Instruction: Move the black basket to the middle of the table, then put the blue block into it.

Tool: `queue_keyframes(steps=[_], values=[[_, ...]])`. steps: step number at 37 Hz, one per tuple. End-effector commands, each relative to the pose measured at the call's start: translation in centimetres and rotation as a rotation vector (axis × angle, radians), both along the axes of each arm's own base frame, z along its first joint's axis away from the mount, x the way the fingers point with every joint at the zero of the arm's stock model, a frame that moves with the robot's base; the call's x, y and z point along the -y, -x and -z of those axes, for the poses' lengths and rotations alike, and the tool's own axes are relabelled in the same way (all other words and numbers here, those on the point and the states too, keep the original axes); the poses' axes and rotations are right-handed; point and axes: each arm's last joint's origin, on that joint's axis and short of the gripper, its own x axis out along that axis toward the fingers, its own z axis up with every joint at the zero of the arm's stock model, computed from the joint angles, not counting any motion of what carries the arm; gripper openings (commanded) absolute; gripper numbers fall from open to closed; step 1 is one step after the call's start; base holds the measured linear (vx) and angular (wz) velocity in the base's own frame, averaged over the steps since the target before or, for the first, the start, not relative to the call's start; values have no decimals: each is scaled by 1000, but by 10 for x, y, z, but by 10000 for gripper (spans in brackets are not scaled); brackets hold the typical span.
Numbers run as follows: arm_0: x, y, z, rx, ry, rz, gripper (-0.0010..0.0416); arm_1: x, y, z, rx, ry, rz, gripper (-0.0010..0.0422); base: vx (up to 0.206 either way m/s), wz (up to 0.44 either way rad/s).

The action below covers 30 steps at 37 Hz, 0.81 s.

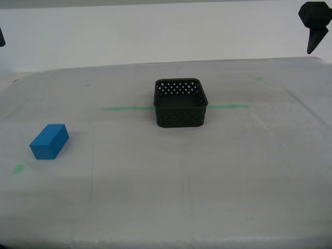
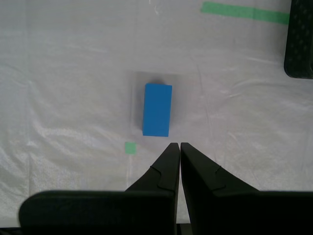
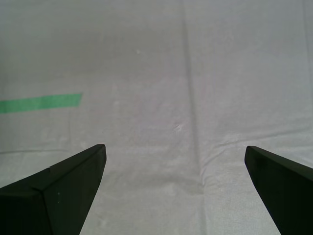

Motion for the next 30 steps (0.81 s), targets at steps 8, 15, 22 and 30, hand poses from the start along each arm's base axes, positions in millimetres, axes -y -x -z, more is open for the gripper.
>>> queue_keyframes(steps=[8, 15, 22, 30], values=[[0, 0, 0, 4, 0, -2, 399, 0, 2, 0, -19, 1, 22, 0, 0, 0], [0, 0, 0, 5, 0, -2, 398, 0, 2, 0, -20, 0, 21, 43, 0, 0], [0, 0, 0, 5, 1, -2, 399, 0, 2, 0, -17, -1, 28, 142, 0, 0], [0, 0, 0, 6, 1, -2, 398, 0, 2, 0, -17, -1, 28, 268, 0, 0]])
